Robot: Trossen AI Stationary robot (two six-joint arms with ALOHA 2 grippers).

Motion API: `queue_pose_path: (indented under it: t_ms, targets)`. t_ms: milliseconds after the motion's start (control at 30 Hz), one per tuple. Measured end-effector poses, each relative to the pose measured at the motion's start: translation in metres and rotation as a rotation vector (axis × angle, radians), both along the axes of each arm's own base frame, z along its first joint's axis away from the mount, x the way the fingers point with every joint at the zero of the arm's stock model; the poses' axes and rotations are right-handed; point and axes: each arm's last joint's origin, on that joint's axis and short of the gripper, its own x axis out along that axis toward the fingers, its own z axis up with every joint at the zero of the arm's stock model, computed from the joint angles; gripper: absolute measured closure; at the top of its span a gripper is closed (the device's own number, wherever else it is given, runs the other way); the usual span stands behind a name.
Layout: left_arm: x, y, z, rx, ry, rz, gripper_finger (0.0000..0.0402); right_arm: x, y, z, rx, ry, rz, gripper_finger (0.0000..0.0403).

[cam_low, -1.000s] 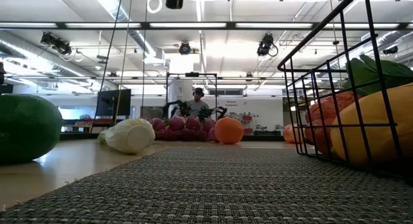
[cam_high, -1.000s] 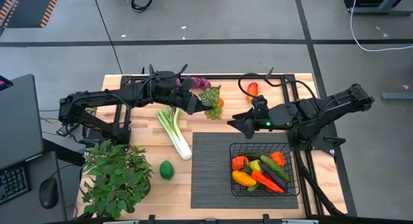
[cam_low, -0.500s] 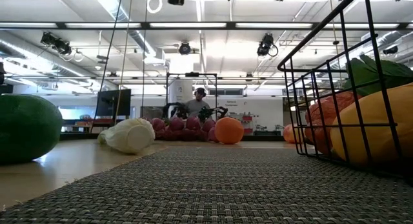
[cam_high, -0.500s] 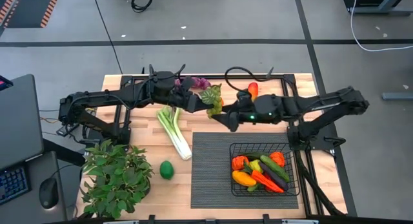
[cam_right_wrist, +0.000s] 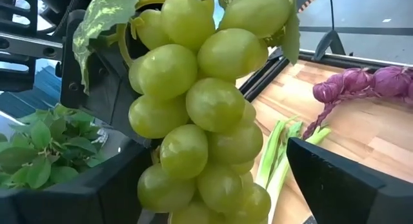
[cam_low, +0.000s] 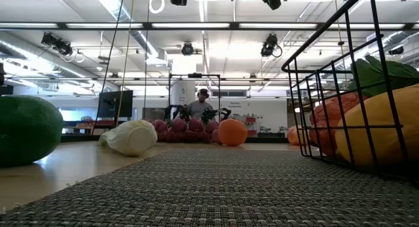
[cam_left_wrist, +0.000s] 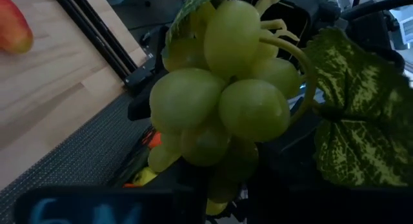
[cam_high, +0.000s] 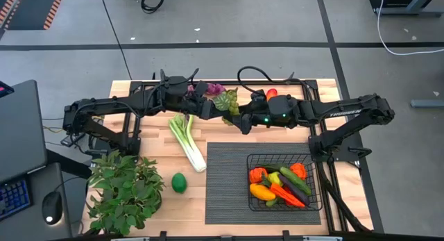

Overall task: Build produce basket
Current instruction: Put the grapes into the wire basket

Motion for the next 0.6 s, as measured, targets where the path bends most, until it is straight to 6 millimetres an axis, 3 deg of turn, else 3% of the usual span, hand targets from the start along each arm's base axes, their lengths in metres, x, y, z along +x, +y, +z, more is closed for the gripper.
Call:
queue_pose_path:
  t_ms: [200,433,600]
  targets:
    - [0.000,-0.001,0.001,-0.036,-0.003,0.003,0.0311,0.001,-0.001,0.001,-0.034,-0.006,0.013,0.0069]
    - [0.000,-0.003,0.003,-0.080,-0.025,-0.039,0.0302,0.019,0.002,-0.007,-0.047,-0.035,0.126,0.0113]
    - [0.001,-0.002,0.003,-0.080,-0.026,-0.037,0.0300,0.020,0.003,-0.008,-0.033,-0.034,0.126,0.0150]
